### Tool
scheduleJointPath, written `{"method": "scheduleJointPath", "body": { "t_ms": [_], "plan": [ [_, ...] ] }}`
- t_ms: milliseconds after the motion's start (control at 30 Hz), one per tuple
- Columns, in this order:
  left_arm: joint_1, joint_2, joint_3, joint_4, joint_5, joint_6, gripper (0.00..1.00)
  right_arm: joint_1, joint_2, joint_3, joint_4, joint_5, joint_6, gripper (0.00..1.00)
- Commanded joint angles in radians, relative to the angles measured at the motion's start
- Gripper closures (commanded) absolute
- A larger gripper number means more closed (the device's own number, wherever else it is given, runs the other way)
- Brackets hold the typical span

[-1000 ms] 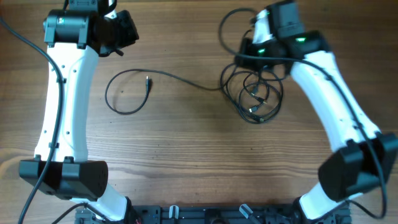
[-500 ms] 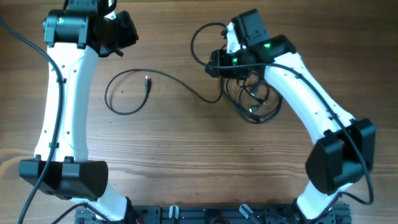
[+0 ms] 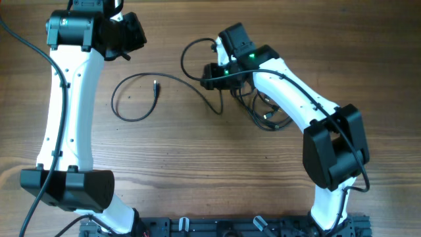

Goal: Untangle cables

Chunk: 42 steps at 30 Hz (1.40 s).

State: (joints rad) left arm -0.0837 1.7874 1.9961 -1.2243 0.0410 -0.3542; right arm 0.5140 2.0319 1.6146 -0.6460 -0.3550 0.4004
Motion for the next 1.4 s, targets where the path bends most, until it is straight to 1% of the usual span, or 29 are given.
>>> {"method": "scheduleJointPath", "body": {
  "t_ms": [0, 133, 200, 300, 333, 400, 500, 567, 667, 733, 800, 867, 933, 1133, 1200, 1367],
  "plan": [
    [0.004, -0.024, 0.013, 0.007, -0.017, -0.006, 0.75, 0.045, 0.012, 0.016, 0.068, -0.022, 0.042, 0.46],
    [0.026, -0.027, 0.013, 0.024, -0.016, -0.007, 0.75, 0.084, 0.035, 0.017, 0.131, -0.027, 0.057, 0.48],
    [0.049, -0.03, 0.013, 0.026, -0.014, -0.028, 0.75, 0.101, 0.045, 0.021, 0.142, -0.026, 0.055, 0.48],
    [0.082, -0.029, 0.013, 0.003, -0.008, -0.047, 0.76, 0.125, 0.056, 0.023, 0.14, 0.027, 0.056, 0.48],
    [0.092, -0.026, 0.013, -0.015, -0.01, -0.047, 0.76, 0.126, 0.056, 0.023, 0.132, 0.067, 0.078, 0.48],
    [0.111, -0.018, 0.012, -0.062, -0.013, -0.048, 0.79, 0.119, 0.056, 0.023, 0.121, 0.105, 0.123, 0.48],
    [0.141, 0.0, 0.01, -0.126, -0.013, -0.062, 0.82, 0.078, 0.056, 0.023, 0.11, 0.084, 0.165, 0.48],
    [0.167, 0.015, -0.017, -0.145, -0.013, -0.074, 0.81, 0.045, 0.056, 0.023, 0.101, 0.047, 0.164, 0.48],
    [0.189, 0.027, -0.081, -0.139, -0.013, -0.078, 0.8, 0.03, 0.056, 0.023, 0.087, 0.04, 0.16, 0.48],
    [0.204, 0.035, -0.143, -0.121, -0.03, -0.077, 0.76, 0.032, 0.056, 0.023, 0.084, 0.04, 0.152, 0.48],
    [0.222, 0.04, -0.208, -0.08, -0.095, -0.077, 0.71, 0.038, 0.056, 0.022, 0.085, 0.041, 0.153, 0.48],
    [0.241, 0.042, -0.267, -0.019, -0.161, -0.071, 0.68, 0.04, 0.056, 0.022, 0.087, 0.042, 0.152, 0.48],
    [0.262, 0.042, -0.331, 0.055, -0.188, -0.039, 0.65, 0.04, 0.056, 0.022, 0.087, 0.048, 0.153, 0.48],
    [0.331, 0.055, -0.477, 0.205, -0.188, 0.0, 0.63, 0.042, 0.056, 0.021, 0.088, 0.048, 0.148, 0.48],
    [0.357, 0.069, -0.513, 0.247, -0.188, 0.017, 0.62, 0.045, 0.056, 0.019, 0.089, 0.048, 0.13, 0.46],
    [0.378, 0.138, -0.53, 0.304, -0.146, 0.124, 0.63, 0.063, 0.057, 0.019, 0.101, 0.048, 0.111, 0.44]
  ]
}}
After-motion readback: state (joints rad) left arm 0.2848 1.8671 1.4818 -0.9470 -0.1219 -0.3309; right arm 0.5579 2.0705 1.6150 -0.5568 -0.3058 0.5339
